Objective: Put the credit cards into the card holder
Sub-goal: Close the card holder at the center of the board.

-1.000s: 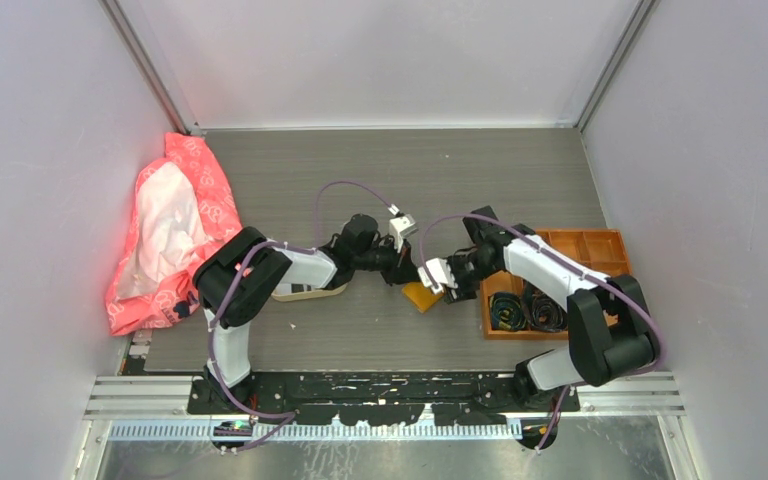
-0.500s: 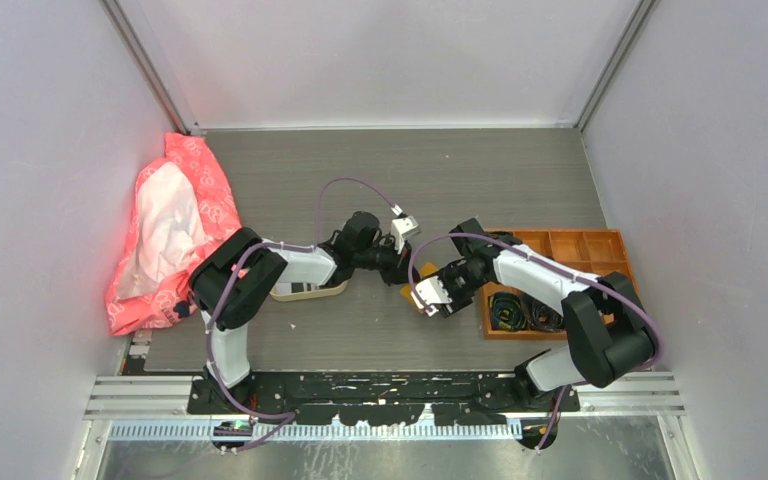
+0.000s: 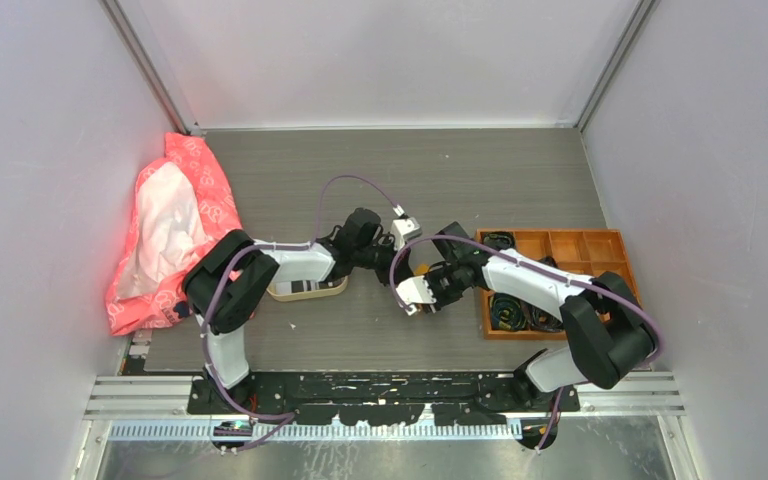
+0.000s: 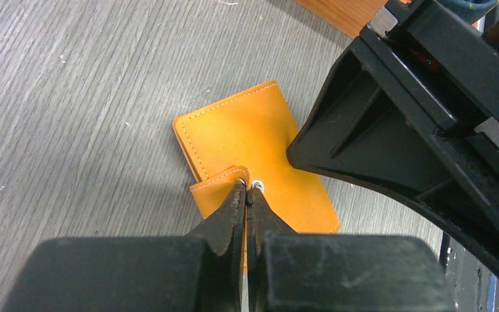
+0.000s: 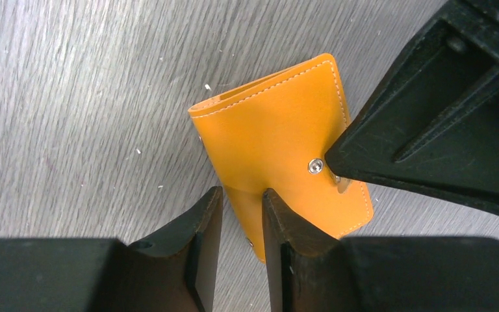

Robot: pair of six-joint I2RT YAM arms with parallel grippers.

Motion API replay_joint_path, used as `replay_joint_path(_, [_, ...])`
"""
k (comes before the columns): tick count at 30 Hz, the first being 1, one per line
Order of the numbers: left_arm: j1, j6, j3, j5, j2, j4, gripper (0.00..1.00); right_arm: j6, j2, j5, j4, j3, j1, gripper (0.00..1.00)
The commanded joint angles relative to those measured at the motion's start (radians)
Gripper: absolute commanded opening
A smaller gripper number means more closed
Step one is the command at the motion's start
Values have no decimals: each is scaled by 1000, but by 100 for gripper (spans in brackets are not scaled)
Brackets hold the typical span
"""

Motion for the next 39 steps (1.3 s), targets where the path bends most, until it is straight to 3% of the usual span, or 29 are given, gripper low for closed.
replay_joint_path(1, [-19,49,2,16,-15,-174,0,91,32,-6,46,10,25,34])
replay_joint_path(13, [-18,136,-1,13,-57,-249,0,143,45,-11,46,23,29,34])
replay_joint_path(28, [-23,109,17,76,-13,-247,0,195,67,6,74,32,39,34])
replay_joint_path(39, [-50,123,90,71,43,-346,0,205,68,6,75,38,42,34])
